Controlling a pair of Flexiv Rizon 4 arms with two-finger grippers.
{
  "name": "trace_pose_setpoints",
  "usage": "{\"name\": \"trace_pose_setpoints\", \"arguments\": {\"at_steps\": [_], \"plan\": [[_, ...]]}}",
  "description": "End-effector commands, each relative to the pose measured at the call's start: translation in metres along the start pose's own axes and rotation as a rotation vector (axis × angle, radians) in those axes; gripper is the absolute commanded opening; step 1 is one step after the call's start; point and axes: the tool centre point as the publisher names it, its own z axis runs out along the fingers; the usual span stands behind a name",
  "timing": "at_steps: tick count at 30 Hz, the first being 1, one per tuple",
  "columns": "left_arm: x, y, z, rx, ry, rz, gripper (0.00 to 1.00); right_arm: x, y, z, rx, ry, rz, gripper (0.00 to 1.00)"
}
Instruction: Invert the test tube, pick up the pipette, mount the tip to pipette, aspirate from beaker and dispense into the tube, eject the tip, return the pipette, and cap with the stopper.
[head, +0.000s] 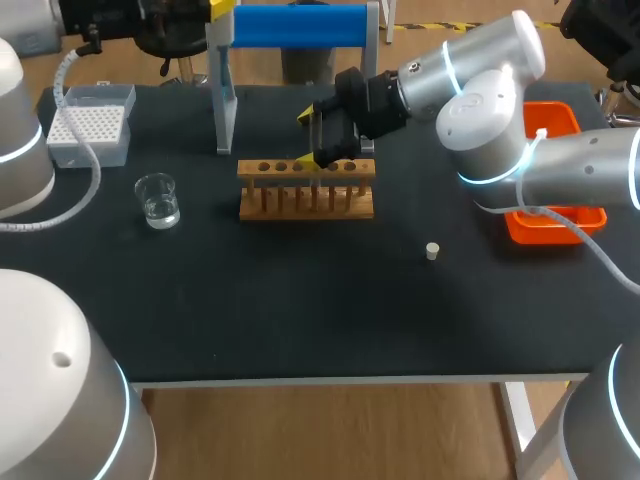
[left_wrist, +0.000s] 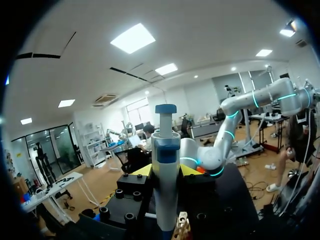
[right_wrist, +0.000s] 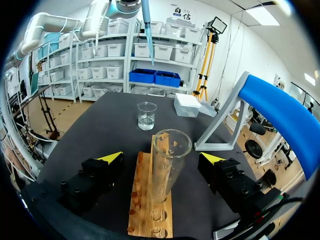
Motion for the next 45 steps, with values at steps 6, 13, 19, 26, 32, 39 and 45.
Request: {"name": "trace_pose_setpoints", "arguments": {"at_steps": [6,13,19,26,32,39,45], "plan": [[-0.003,-0.006,0.031,0.021,0.053,-0.013,0.00,0.000,0.000,-0.001,0.002,0.002,0.000,1.00],[-0.003,-0.007,0.049,0.036,0.084,-0.042,0.00,0.000,0.000,-0.001,0.002,0.002,0.000,1.00],[-0.002,-0.007,0.064,0.040,0.109,-0.056,0.00,0.000,0.000,-0.001,0.002,0.002,0.000,1.00],[-0.004,-0.008,0.079,0.036,0.135,-0.079,0.00,0.000,0.000,-0.001,0.002,0.002,0.000,1.00],[-0.006,-0.009,0.090,0.033,0.156,-0.108,0.00,0.000,0.000,-0.001,0.002,0.002,0.000,1.00],[-0.007,-0.009,0.104,0.025,0.185,-0.127,0.00,0.000,0.000,-0.001,0.002,0.002,0.000,1.00],[-0.007,-0.010,0.115,0.021,0.210,-0.129,0.00,0.000,0.000,-0.001,0.002,0.002,0.000,1.00]]}}
